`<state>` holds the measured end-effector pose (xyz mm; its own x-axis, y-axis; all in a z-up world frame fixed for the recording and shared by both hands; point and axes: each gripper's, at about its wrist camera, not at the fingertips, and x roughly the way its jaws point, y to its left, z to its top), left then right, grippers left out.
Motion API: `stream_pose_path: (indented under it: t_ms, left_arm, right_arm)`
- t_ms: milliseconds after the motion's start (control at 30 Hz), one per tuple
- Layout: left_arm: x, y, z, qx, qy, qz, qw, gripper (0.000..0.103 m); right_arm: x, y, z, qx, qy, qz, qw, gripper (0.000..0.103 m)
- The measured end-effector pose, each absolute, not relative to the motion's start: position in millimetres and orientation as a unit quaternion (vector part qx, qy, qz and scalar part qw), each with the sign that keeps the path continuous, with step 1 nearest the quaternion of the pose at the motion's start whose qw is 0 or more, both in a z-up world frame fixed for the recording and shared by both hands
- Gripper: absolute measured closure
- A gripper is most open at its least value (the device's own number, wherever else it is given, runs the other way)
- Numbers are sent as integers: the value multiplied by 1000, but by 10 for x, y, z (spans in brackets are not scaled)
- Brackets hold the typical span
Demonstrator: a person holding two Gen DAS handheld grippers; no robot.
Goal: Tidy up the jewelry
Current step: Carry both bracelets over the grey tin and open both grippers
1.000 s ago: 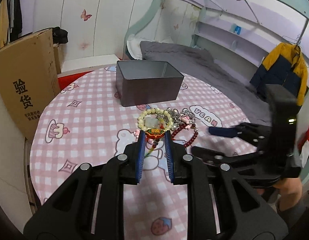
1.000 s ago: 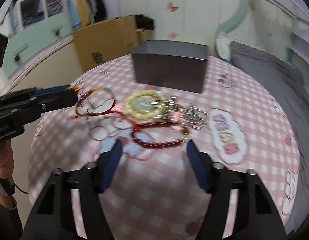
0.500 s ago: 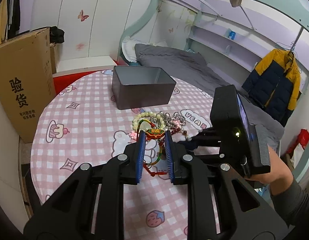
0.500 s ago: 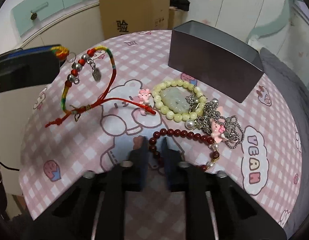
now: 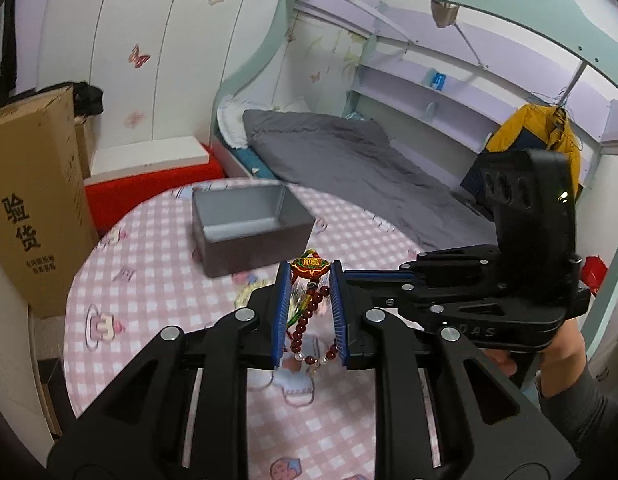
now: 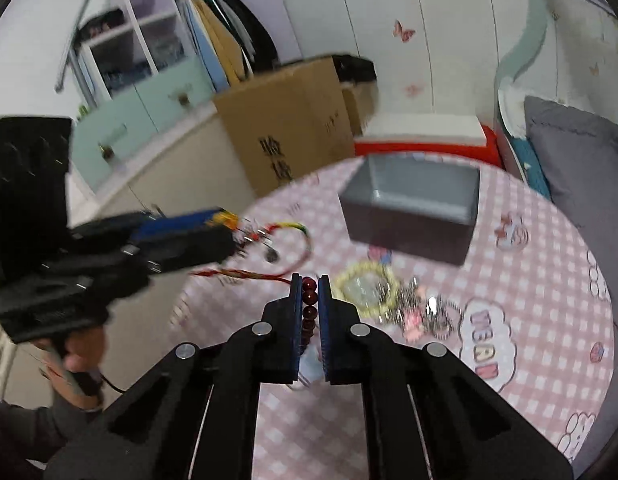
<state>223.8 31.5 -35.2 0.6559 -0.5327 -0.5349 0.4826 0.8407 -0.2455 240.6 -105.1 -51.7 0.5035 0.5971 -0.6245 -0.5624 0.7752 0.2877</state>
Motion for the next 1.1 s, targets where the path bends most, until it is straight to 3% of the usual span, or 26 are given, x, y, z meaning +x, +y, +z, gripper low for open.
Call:
stream_pose_path:
  t_ms: [433, 800, 1100]
  left_arm:
    - [3024, 151, -4, -41, 256, -257, 931, 83]
    - [3795, 65, -694, -53, 337, -230, 911, 83]
    - [3985, 5, -1056, -44, 398, -228, 888, 82]
  right_arm:
    - [3117, -1119, -60, 48, 311, 294, 903, 97]
    - [3643, -1139, -566, 57, 340, 259, 902, 97]
    - [3747, -1230, -912, 70, 380, 245, 889, 96]
